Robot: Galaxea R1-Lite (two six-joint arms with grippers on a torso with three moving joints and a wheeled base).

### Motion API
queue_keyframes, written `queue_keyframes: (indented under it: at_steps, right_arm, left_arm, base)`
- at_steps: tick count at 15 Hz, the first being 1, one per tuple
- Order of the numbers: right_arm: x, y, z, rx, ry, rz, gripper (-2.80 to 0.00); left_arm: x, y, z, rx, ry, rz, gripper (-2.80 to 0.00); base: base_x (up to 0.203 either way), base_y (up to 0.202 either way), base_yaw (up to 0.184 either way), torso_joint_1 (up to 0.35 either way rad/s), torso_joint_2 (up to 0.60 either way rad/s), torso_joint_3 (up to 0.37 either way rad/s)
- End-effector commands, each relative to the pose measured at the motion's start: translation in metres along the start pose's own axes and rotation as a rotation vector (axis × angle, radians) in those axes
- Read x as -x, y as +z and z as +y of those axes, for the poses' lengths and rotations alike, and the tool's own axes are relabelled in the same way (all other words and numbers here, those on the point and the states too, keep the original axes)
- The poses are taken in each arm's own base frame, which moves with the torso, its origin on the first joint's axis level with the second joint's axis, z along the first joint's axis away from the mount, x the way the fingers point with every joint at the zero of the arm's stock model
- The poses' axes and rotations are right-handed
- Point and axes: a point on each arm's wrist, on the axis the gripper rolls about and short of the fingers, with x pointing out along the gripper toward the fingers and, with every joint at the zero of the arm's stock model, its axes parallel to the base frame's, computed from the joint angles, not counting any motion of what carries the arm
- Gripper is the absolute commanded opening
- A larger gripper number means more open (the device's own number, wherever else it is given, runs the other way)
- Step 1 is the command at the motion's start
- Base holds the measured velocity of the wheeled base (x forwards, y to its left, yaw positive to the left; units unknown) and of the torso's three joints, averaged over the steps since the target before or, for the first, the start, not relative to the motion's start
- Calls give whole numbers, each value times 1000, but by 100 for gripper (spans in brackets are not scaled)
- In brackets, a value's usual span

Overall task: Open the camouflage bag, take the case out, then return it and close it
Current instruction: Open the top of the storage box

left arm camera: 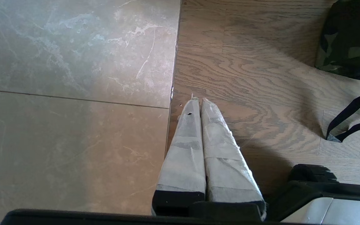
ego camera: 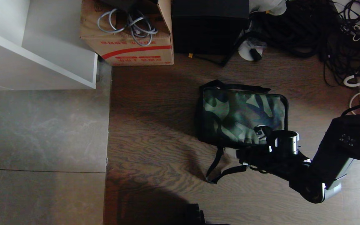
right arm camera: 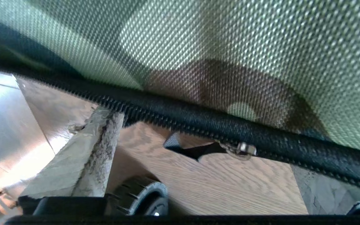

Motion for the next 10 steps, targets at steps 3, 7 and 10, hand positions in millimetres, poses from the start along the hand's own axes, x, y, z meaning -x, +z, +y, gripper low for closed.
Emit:
queue_keyframes:
  at_steps: [3, 7, 10]
  right_arm:
    - [-4, 0, 0, 3, 18, -44, -280]
    - [-3, -2, 1, 18, 23, -49, -280]
    - [-3, 0, 1, 21, 25, -58, -280]
  left_arm:
    - [-1, -3, 0, 1, 2, 10, -280]
    - [-1, -3, 0, 1, 2, 10, -280]
    - [-1, -3, 0, 1, 2, 10, -280]
  base:
    - [0, 0, 0, 0, 0, 0]
    - [0, 0, 0, 0, 0, 0]
    - [0, 0, 0, 0, 0, 0]
